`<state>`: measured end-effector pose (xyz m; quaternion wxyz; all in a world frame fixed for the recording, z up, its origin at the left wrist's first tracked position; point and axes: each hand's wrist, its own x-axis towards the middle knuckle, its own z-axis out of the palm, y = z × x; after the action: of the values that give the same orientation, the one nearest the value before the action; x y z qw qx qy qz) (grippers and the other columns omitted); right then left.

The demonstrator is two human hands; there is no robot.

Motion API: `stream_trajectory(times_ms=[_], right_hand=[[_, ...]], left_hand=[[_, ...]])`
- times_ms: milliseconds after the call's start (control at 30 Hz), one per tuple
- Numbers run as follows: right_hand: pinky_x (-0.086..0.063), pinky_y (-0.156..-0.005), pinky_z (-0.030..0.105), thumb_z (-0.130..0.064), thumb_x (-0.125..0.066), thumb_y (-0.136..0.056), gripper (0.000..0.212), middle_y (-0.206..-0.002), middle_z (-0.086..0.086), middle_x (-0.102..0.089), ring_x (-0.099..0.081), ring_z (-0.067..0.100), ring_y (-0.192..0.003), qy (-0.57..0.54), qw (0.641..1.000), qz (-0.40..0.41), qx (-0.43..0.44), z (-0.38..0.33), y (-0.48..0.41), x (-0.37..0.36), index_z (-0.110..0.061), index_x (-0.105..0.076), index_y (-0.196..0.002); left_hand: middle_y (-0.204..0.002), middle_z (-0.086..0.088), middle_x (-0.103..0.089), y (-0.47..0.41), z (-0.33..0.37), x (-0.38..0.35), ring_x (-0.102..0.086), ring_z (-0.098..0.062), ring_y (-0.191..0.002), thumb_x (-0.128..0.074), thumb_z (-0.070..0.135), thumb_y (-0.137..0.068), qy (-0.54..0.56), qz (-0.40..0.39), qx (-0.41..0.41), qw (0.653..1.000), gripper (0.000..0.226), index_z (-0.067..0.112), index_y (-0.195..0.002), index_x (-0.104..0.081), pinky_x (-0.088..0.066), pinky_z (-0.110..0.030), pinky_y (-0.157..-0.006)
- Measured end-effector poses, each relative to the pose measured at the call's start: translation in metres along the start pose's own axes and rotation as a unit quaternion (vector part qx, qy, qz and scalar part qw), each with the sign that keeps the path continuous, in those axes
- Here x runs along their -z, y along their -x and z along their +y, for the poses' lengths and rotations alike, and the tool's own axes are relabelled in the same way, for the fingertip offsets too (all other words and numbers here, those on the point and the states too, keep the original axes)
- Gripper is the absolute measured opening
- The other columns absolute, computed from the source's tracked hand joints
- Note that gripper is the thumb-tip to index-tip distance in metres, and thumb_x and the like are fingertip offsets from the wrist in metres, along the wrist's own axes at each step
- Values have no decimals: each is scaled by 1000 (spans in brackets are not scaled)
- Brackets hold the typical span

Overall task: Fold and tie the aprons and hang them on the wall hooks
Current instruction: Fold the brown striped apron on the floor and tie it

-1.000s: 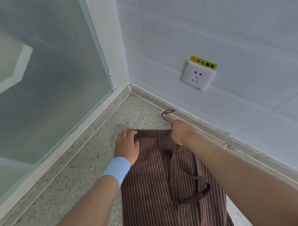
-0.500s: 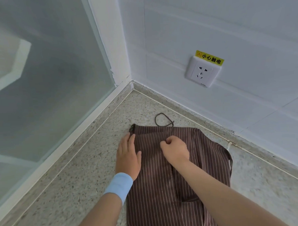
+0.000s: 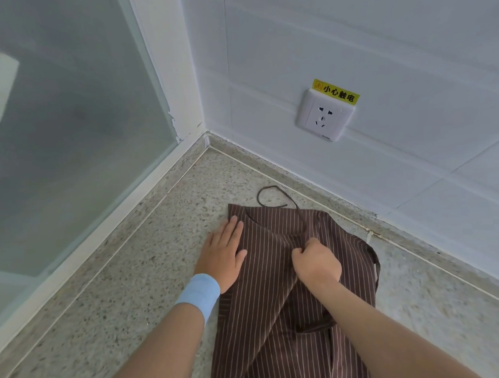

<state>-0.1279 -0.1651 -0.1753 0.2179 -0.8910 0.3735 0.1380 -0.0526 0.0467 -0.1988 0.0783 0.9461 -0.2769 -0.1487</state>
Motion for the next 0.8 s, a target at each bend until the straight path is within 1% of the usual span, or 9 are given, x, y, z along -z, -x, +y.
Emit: stream_trajectory(times_ms=[67, 167, 267, 367, 467, 567, 667, 733, 800], right_hand=[[-44, -54, 29, -29, -43, -95, 16, -77, -2, -61, -58, 16, -64, 20, 1000, -11, -10, 5, -6, -1, -17, -54, -97], [-42, -56, 30, -30, -42, -98, 19, -82, -2, -61, -58, 16, -69, 17, 999, -28, -5, 11, -13, -4, -17, -54, -105], [-43, -60, 30, -38, -44, -101, 28, -91, -1, -65, -62, 18, -78, -29, 999, -35, 21, 11, -23, -6, -19, -57, -118], [-47, -60, 29, -43, -48, -101, 34, -95, -7, -65, -63, 13, -77, -112, 991, -46, 50, -2, -27, 0, -22, -55, -127], [-54, -62, 31, -33, -52, -100, 25, -105, -11, -63, -63, 8, -74, -174, 980, -23, 90, -10, -14, 5, -27, -55, -124], [-53, -55, 27, -22, -54, -95, 10, -98, -14, -58, -60, 8, -60, -152, 977, 17, 146, -1, 20, 6, -30, -58, -99], [-48, -52, 21, -19, -52, -94, 16, -79, -11, -60, -57, 5, -55, -84, 981, -12, 173, 18, 64, -2, -28, -59, -83], [-51, -52, 23, -16, -48, -95, 25, -63, -9, -59, -54, 5, -51, -34, 979, -56, 192, 31, 94, -11, -25, -62, -76], [-54, -56, 27, -20, -45, -95, 26, -62, -10, -59, -54, 4, -53, 22, 976, -82, 202, 43, 120, -20, -25, -63, -77]], left_hand=[[-162, 4, 20, -12, 1, -2, 18, -16, -149, -14, 51, -102, -35, -65, -5, 997, 67, 20, -155, 14, -4, -42, -124], [-160, 4, 26, -24, 3, -4, 22, -16, -148, -10, 56, -101, -71, -136, 0, 988, 69, 20, -154, 18, -1, -46, -123], [-159, 3, 29, -32, -4, -2, 25, -18, -147, -9, 58, -100, -123, -145, 29, 981, 71, 20, -153, 21, 5, -52, -121], [-160, -1, 27, -36, -16, 8, 23, -23, -148, -11, 57, -101, -144, -143, 67, 977, 72, 18, -153, 20, 7, -53, -120], [-163, -5, 17, -21, -18, 13, 16, -26, -150, -18, 50, -103, -123, -87, 63, 987, 68, 17, -156, 11, 4, -51, -122], [-163, -2, -16, 15, -6, 5, -12, -25, -150, -32, 37, -103, -23, 23, 28, 999, 55, 20, -155, -21, -15, -46, -122], [-139, 1, -48, 59, 12, -9, -44, -22, -129, -40, 28, -99, 59, 94, 19, 994, 37, 20, -133, -51, -38, -42, -109], [-121, 3, -55, 89, 23, -19, -53, -19, -112, -36, 28, -96, 86, 125, 20, 988, 31, 21, -118, -57, -47, -39, -96], [-113, 4, -56, 118, 31, -29, -55, -18, -103, -34, 29, -94, 100, 129, 22, 986, 31, 22, -111, -58, -49, -36, -88]])
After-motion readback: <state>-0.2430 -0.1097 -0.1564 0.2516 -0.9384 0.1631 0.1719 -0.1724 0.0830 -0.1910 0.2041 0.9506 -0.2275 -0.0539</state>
